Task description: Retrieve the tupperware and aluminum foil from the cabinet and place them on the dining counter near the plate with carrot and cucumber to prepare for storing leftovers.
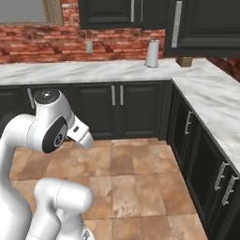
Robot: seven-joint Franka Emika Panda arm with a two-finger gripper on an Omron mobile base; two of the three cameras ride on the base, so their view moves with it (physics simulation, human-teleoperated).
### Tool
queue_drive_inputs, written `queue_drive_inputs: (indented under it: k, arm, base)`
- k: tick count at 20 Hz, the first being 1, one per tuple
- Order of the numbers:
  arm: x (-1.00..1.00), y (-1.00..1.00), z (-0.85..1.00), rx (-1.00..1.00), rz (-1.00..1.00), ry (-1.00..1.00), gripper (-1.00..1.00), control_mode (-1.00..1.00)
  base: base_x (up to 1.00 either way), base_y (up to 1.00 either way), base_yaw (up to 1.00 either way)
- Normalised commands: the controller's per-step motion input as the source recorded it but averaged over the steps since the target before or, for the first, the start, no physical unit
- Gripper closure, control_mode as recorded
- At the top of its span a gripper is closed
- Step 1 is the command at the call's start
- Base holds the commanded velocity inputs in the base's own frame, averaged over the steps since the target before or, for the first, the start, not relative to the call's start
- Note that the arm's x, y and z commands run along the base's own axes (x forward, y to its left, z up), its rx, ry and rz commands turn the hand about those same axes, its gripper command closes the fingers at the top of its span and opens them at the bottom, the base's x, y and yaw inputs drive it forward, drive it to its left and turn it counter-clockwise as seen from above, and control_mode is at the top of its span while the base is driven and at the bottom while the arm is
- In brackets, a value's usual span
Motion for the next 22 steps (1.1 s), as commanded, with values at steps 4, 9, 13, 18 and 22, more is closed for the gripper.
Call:
queue_drive_inputs:
  k: [4,9,13,18,22]
  arm:
    - [0.00,0.00,0.00,0.00,0.00,0.00,-1.00,1.00]
    - [0.00,0.00,0.00,0.00,0.00,0.00,-1.00,1.00]
    - [0.00,0.00,0.00,0.00,0.00,0.00,-1.00,1.00]
    - [0.00,0.00,0.00,0.00,0.00,0.00,-1.00,1.00]
    - [0.00,0.00,0.00,0.00,0.00,0.00,-1.00,1.00]
  base:
    - [1.00,0.00,-0.24]
    - [1.00,0.00,-0.30]
    - [1.00,0.00,-0.33]
    - [1.00,0.00,-0.36]
    - [1.00,0.00,-0.39]
